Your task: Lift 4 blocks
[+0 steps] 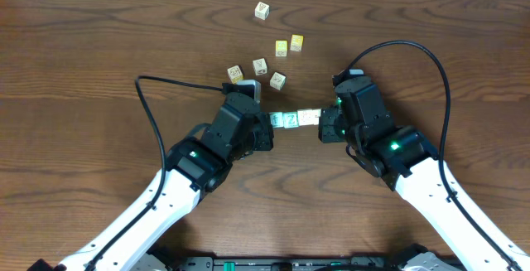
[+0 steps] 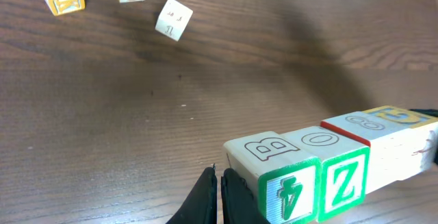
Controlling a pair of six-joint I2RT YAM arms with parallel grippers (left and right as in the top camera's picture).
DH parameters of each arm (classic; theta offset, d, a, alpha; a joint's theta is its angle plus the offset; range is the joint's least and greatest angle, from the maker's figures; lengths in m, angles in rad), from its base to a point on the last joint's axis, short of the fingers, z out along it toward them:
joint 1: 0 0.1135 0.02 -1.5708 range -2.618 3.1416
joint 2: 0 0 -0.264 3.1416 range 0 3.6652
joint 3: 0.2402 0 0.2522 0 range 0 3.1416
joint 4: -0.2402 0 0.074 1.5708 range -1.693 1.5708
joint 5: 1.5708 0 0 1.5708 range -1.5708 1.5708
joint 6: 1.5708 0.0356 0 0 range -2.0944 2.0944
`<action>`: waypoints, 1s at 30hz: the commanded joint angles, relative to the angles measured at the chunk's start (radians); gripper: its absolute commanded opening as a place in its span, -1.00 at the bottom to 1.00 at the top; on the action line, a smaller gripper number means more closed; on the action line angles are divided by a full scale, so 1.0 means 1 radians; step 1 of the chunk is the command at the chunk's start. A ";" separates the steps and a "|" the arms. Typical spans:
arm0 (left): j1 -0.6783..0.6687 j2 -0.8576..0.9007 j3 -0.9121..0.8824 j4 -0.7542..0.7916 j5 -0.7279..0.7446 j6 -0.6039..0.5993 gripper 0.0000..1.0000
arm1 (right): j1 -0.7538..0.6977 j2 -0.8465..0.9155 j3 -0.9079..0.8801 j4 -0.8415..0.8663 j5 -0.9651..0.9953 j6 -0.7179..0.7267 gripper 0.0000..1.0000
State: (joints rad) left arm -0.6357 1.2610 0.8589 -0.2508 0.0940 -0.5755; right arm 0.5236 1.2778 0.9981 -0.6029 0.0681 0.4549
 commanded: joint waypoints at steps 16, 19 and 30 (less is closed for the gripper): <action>-0.051 -0.030 0.076 0.054 0.208 0.006 -0.86 | 0.106 0.003 0.030 0.031 -0.301 0.000 -0.97; -0.051 -0.030 0.076 0.054 0.208 0.006 -0.86 | 0.106 0.003 0.030 0.031 -0.301 0.000 -0.97; -0.051 -0.030 0.076 0.054 0.208 0.006 -0.86 | 0.106 0.003 0.030 0.031 -0.301 0.000 -0.98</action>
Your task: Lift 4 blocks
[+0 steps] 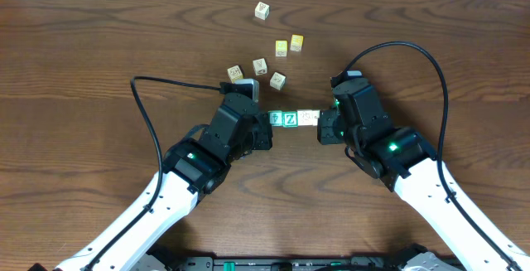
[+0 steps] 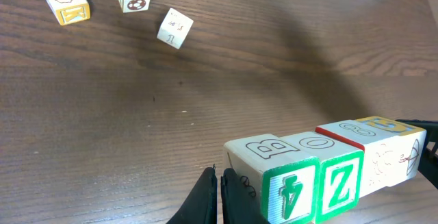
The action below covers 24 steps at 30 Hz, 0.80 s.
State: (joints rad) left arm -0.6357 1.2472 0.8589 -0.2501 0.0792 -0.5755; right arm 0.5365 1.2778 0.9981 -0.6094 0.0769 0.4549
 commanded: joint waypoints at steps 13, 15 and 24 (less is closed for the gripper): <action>-0.051 -0.016 0.076 0.053 0.223 0.006 -0.86 | 0.093 0.003 0.030 0.037 -0.309 0.000 -0.98; -0.051 -0.016 0.076 0.053 0.223 0.006 -0.85 | 0.093 0.003 0.030 0.037 -0.305 0.000 -0.97; -0.051 -0.011 0.076 0.054 0.223 0.006 -0.85 | 0.093 0.004 0.030 0.037 -0.290 0.000 -0.98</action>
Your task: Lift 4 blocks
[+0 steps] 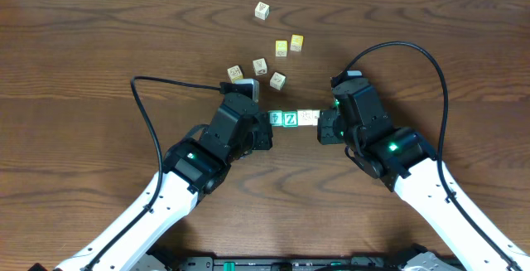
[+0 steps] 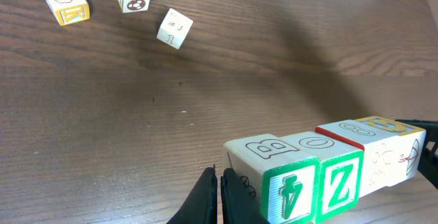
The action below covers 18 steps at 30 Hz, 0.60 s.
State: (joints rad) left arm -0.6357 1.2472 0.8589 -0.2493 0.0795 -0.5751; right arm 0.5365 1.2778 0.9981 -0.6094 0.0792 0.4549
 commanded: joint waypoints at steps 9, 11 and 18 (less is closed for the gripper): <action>-0.051 0.015 0.076 0.050 0.223 0.005 -0.86 | 0.093 0.025 0.030 0.037 -0.290 0.000 -0.97; -0.051 0.021 0.076 0.050 0.223 0.005 -0.86 | 0.093 0.027 0.030 0.037 -0.289 0.000 -0.97; -0.051 0.027 0.076 0.050 0.223 0.005 -0.85 | 0.093 0.032 0.030 0.040 -0.286 0.000 -0.97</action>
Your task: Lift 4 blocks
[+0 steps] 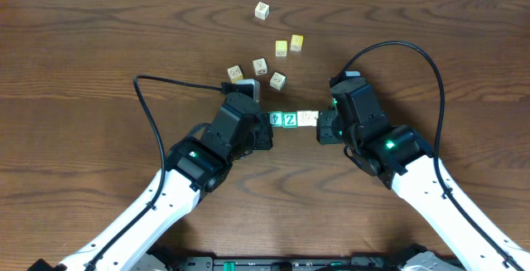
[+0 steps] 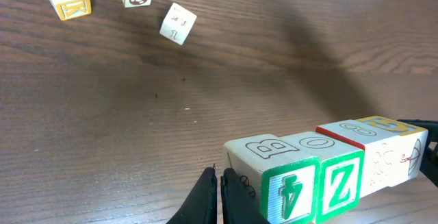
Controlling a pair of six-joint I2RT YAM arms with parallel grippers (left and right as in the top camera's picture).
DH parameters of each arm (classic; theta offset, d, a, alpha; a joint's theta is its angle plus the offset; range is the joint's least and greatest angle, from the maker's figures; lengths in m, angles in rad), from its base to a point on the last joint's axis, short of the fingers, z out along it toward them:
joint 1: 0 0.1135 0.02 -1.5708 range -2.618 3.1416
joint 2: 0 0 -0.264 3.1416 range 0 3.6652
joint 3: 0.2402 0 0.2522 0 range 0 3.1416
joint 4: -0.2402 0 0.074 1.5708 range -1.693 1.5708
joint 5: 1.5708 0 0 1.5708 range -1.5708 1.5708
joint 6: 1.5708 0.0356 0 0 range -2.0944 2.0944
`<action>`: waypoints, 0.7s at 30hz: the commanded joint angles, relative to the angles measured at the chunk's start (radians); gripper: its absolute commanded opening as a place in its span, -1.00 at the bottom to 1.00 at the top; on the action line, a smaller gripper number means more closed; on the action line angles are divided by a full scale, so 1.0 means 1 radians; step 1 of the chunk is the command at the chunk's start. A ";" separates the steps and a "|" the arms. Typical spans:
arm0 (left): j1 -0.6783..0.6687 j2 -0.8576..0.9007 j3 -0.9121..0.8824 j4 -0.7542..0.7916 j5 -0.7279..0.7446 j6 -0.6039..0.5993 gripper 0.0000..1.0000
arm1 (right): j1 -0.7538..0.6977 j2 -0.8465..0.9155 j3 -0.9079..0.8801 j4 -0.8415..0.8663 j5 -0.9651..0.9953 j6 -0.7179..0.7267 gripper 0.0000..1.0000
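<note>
Four lettered blocks form one tight row [image 1: 291, 119] held between my two arms, its shadow on the wood below. In the left wrist view the row runs from a green-framed B block [image 2: 287, 183] through a green Z block [image 2: 339, 176] and a red-edged block [image 2: 356, 129] to a yellow-topped block [image 2: 400, 157]. My left gripper [image 2: 220, 183] is shut and empty, its right finger against the B block's end. My right gripper [image 1: 321, 126] meets the yellow end; its jaws are hidden.
Several loose blocks lie behind the row: a trio [image 1: 260, 66] just beyond the left gripper, two yellow ones [image 1: 290, 45], and one farther back [image 1: 262, 10]. The trio also shows at the top left of the left wrist view [image 2: 178, 23]. Black cables arch over both arms.
Almost nothing. In the left wrist view the loose blocks sit slightly higher in the picture; the row remains pressed between both grippers in the same place.
At the oldest moment the row of four was pressed end to end between my grippers, a little lower in the overhead view. By 1.4 s ago it sat slightly farther back, and more loose blocks showed in the left wrist view. It has stayed pressed between them since.
</note>
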State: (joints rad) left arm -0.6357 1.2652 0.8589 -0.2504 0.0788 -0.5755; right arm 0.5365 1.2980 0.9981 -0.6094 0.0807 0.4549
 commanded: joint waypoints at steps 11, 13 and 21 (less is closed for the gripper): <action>-0.051 0.009 0.076 0.051 0.223 0.006 -0.86 | 0.093 0.018 0.030 0.043 -0.280 0.000 -0.98; -0.051 0.009 0.076 0.051 0.224 0.006 -0.86 | 0.093 0.021 0.030 0.044 -0.280 0.000 -0.97; -0.051 0.034 0.076 0.051 0.224 0.005 -0.86 | 0.093 0.050 0.030 0.046 -0.280 0.000 -0.97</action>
State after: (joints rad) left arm -0.6357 1.2789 0.8589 -0.2504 0.0776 -0.5751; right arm 0.5365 1.3273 0.9981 -0.6086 0.0837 0.4515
